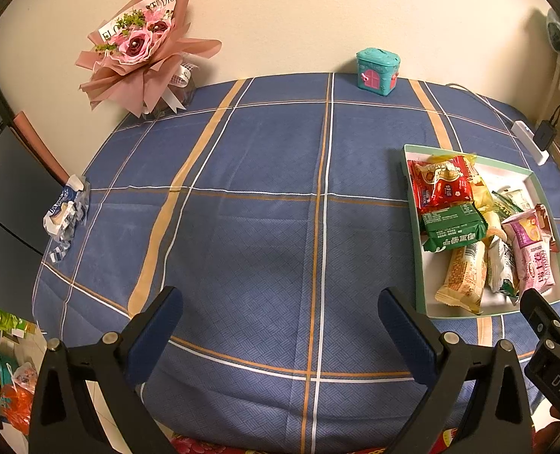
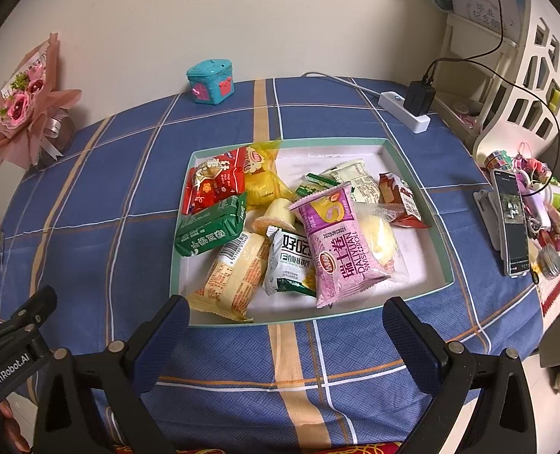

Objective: Organize snacks

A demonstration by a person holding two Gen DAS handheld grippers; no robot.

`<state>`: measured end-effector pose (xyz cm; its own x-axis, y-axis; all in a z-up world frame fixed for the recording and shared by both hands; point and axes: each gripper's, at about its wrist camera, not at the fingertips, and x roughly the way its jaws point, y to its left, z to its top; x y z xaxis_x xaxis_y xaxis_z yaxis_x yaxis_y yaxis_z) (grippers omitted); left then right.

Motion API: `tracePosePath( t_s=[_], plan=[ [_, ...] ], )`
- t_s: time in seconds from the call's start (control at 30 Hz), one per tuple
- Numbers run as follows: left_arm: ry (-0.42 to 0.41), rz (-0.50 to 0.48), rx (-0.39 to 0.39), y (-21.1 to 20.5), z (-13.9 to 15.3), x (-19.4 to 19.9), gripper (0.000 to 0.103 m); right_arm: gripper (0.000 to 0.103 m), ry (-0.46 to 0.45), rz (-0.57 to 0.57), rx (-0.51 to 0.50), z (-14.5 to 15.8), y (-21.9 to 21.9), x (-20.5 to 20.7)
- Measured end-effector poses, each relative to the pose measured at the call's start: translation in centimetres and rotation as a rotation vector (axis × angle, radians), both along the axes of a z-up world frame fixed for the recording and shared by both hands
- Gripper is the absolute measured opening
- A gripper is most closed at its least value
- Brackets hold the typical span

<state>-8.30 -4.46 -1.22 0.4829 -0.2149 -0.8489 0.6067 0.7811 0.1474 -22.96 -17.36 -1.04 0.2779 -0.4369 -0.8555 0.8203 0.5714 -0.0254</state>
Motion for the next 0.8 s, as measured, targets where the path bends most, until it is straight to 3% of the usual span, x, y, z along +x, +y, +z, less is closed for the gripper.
tracePosePath(
  t_s=[0.8],
  plan=[
    [0.005,0.006,-0.002,0.19,-0.15,0.16,0.103,0.103,0.012,0.007,0.006,-0.2,-0.23,-0.04]
  ],
)
